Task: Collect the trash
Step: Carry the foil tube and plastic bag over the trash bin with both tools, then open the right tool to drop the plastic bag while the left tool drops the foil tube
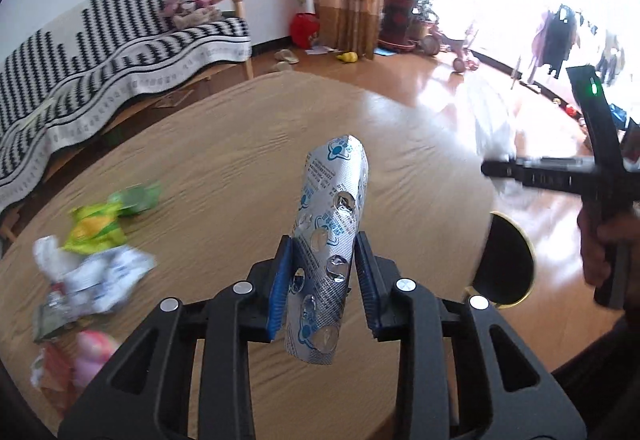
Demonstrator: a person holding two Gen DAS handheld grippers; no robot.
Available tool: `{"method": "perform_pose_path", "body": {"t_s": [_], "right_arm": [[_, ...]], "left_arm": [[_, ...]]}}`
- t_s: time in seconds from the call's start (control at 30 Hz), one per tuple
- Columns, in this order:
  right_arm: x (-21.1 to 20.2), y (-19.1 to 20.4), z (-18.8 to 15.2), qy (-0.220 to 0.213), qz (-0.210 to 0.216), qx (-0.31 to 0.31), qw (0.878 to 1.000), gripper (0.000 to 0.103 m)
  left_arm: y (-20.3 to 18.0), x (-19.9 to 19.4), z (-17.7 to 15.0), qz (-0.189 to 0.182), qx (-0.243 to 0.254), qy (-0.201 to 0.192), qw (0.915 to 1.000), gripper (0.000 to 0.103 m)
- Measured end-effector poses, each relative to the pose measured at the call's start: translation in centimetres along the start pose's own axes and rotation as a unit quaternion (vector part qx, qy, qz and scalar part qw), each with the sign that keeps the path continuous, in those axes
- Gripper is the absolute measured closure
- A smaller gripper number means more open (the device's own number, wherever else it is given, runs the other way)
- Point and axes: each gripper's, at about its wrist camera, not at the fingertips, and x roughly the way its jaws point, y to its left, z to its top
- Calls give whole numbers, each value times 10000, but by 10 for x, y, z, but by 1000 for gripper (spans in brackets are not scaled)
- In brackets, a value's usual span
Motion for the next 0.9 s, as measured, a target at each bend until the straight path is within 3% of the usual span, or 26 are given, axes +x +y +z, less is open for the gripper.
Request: {"method": "perform_pose_path", "body": {"t_s": [0.2, 0.37, 0.53, 0.9], "right_arm": [[-12, -107, -40, 241, -477, 601, 9968, 79], [-7, -172, -78, 684, -644, 1154, 9889, 79], [12, -199, -107, 1390, -551, 1368, 9793, 79], [32, -210, -100, 1567, -380, 1460, 9760, 77]], "left_arm": [[-97, 30, 20, -510, 260, -43, 9983, 72], [-169, 63, 26, -1116, 441, 88, 9927, 72], [-220, 102, 23, -1505, 587, 419, 9860, 72], [-246, 144, 27, -1624, 730, 635, 9820, 72]]}}
